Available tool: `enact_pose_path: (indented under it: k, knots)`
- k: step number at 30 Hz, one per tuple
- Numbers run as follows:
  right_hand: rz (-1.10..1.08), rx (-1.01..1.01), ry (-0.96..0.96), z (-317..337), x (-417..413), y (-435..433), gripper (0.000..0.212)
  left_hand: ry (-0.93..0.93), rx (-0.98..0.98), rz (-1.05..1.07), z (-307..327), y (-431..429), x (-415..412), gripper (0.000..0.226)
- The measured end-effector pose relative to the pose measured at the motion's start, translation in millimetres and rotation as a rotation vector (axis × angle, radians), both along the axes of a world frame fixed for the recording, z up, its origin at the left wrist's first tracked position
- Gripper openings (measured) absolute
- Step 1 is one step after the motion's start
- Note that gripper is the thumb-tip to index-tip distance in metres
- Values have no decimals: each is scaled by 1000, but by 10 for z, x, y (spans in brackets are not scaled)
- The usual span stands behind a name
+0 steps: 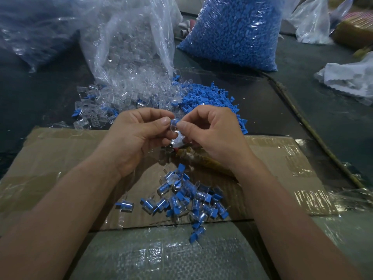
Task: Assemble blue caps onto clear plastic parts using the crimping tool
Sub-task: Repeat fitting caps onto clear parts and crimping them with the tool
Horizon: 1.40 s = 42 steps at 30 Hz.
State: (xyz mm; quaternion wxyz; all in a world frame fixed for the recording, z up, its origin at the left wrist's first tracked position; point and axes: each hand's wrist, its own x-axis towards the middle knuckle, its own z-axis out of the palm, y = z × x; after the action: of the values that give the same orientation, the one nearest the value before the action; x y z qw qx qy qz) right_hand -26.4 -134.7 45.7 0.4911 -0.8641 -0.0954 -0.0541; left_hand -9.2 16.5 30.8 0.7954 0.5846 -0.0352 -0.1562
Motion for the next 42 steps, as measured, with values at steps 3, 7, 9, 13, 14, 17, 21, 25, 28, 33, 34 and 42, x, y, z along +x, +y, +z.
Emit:
enact_pose_path:
  k: [3, 7, 9, 13, 14, 17, 21, 25, 28, 33, 34, 42]
  knots:
    - [11, 25, -18, 5, -6, 6, 16, 15, -19, -13, 12, 3, 0, 20]
    - [32, 61, -10, 0, 7, 9, 23, 31, -25, -32, 24, 19, 0, 20]
    - [81, 92, 30, 0, 8, 10, 28, 41, -30, -35, 27, 17, 0, 18]
    - [150, 183, 26, 3, -14, 20, 28, 30, -4, -54, 37, -6, -25, 15]
    - [141, 188, 14, 3, -14, 16, 27, 14, 30, -51, 37, -8, -29, 15]
    - [89, 174, 8, -8, 6, -14, 26, -61, 86, 19, 37, 6, -19, 12]
    - [104, 174, 23, -31, 22, -13, 24, -131, 94, 9, 50, 37, -33, 15]
    - [126, 159, 29, -51, 30, -8, 24, -196, 181, 9, 54, 22, -60, 16]
    - [135, 152, 33, -54, 26, -5, 26, -218, 240, 49, 46, 17, -52, 10]
    - [183, 179, -36, -62, 8, 15, 29, -112, 145, 39, 35, 29, -24, 12]
    - [173, 165, -65, -68, 7, 18, 28, -99, 135, 35, 38, 31, -21, 14]
    - [138, 87, -222, -126, 18, 10, 30, -50, 119, 29, 60, 8, -40, 9]
